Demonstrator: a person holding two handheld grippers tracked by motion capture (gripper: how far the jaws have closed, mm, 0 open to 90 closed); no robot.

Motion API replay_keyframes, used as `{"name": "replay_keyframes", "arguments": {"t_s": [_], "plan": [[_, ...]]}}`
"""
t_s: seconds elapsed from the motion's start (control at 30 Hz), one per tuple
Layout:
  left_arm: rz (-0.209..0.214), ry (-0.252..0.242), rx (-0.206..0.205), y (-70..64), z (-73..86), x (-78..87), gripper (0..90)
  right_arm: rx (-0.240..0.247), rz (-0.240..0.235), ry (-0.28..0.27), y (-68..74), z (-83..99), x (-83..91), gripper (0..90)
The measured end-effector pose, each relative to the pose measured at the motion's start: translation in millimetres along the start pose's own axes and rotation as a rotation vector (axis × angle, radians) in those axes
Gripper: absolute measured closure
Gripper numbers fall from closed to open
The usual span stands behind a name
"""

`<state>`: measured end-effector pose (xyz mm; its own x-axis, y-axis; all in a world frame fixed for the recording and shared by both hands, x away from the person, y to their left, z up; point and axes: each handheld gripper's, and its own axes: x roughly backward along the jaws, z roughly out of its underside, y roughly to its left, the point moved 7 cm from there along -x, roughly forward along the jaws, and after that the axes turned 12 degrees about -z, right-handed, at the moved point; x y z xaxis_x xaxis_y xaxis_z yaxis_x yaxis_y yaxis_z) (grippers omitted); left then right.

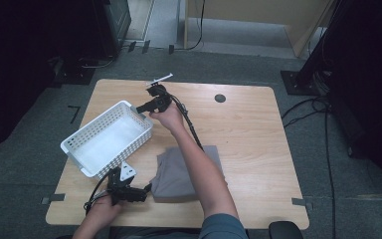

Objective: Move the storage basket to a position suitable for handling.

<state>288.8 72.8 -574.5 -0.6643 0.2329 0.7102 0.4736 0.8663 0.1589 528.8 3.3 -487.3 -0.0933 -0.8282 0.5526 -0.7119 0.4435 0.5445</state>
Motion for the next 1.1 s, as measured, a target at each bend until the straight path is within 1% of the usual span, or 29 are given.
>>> {"name": "replay_keyframes", "arguments": {"t_s": [0.13,0.17,0.23,0.27,0.3,0.4,0.43,0.53,0.57,0.7,0.73,0.87,0.9,1.0,1.1], "plan": [[-0.002,0.001,0.002,-0.3,0.3,0.4,0.0,0.028,0.024,0.065,1.1,1.1,-15.5,61.2],[-0.002,0.0,0.002,-0.4,0.3,0.5,0.0,0.029,0.031,0.082,0.8,2.3,-18.9,62.8],[-0.003,-0.001,0.004,-0.6,0.5,0.6,0.0,0.025,0.037,0.106,-0.2,4.9,-23.7,69.4],[-0.004,0.0,0.003,-0.7,0.6,0.8,0.0,0.026,0.046,0.109,-0.8,5.6,-24.6,72.5],[-0.003,0.001,0.001,-0.6,0.7,0.9,0.0,0.023,0.059,0.107,-2.1,6.2,-24.2,75.4],[-0.004,-0.001,0.004,-0.8,0.6,0.8,0.0,-0.007,0.039,0.094,-3.5,7.1,-22.0,75.7],[-0.003,0.0,0.003,-0.7,0.7,0.8,0.0,-0.007,0.041,0.09,-4.3,7.5,-21.0,76.2],[-0.004,0.0,0.004,-0.8,0.6,0.8,0.0,-0.038,0.041,0.08,-6.0,8.7,-17.7,77.0],[-0.004,0.0,0.003,-0.7,0.7,0.8,0.0,-0.041,0.041,0.077,-6.9,8.9,-16.9,77.2],[-0.004,0.001,0.002,-0.6,0.7,0.9,0.0,-0.034,0.08,0.074,-9.5,9.2,-12.8,77.9],[-0.004,0.001,0.002,-0.6,0.7,0.9,0.0,-0.04,0.091,0.072,-10.7,9.5,-10.7,78.0],[-0.004,0.0,0.003,-0.7,0.7,0.8,0.0,-0.053,0.105,0.06,-15.6,10.6,-4.7,78.0],[-0.003,0.001,0.003,-0.8,0.7,0.9,0.0,-0.068,0.117,0.049,-19.4,11.9,0.5,78.0],[-0.002,0.001,0.004,-0.9,0.8,0.9,0.0,-0.081,0.139,0.034,-25.5,13.6,10.0,77.9],[-0.002,0.001,0.004,-0.9,0.8,0.9,0.0,-0.108,0.173,0.007,-34.8,16.2,26.0,77.9]]}}
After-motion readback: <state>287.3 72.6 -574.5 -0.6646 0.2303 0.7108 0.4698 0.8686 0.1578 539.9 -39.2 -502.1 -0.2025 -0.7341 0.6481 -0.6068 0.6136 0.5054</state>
